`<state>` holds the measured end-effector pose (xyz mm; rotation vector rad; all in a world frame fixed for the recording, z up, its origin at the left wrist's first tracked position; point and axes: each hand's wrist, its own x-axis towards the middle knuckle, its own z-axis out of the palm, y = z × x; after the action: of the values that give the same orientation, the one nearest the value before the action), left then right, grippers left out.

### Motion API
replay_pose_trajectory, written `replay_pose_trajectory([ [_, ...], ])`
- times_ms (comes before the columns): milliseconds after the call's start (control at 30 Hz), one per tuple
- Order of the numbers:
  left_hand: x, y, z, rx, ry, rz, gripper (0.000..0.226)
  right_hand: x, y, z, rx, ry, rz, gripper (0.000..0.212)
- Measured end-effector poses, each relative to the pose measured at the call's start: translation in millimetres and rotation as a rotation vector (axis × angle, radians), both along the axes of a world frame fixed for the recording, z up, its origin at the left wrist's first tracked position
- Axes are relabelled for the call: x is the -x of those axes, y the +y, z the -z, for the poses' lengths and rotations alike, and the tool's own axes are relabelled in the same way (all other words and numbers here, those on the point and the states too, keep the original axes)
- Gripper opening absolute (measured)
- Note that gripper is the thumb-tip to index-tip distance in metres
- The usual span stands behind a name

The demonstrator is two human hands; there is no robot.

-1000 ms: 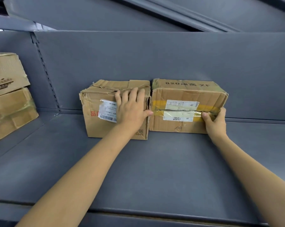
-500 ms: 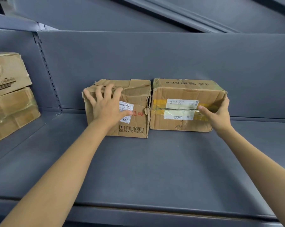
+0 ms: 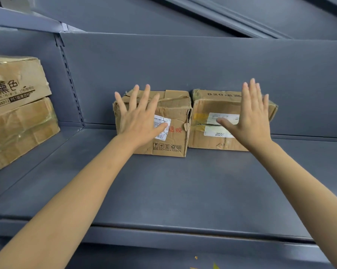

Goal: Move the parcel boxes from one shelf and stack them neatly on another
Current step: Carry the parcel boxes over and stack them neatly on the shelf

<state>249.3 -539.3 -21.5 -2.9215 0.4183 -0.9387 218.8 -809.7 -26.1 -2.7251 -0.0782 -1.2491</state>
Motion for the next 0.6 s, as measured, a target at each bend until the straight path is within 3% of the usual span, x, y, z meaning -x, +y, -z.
replay_pose_trajectory([
  [133, 8.3, 18.0, 2.1, 0.068, 0.055, 0.036, 0.073, 1.8, 35.1, -1.0, 0.081, 0.007, -0.08, 0.093],
  [367, 8.9, 72.9, -20.7, 0.114, 0.041, 0.052, 0.075, -13.6, 101.6, -17.6, 0.096, 0.008, -0.157, 0.083],
  [600, 69.4, 128.5, -12.6, 0.167, 0.019, -0.009, 0.058, -6.9, 166.5, -18.0, 0.095, -0.008, -0.382, 0.076],
])
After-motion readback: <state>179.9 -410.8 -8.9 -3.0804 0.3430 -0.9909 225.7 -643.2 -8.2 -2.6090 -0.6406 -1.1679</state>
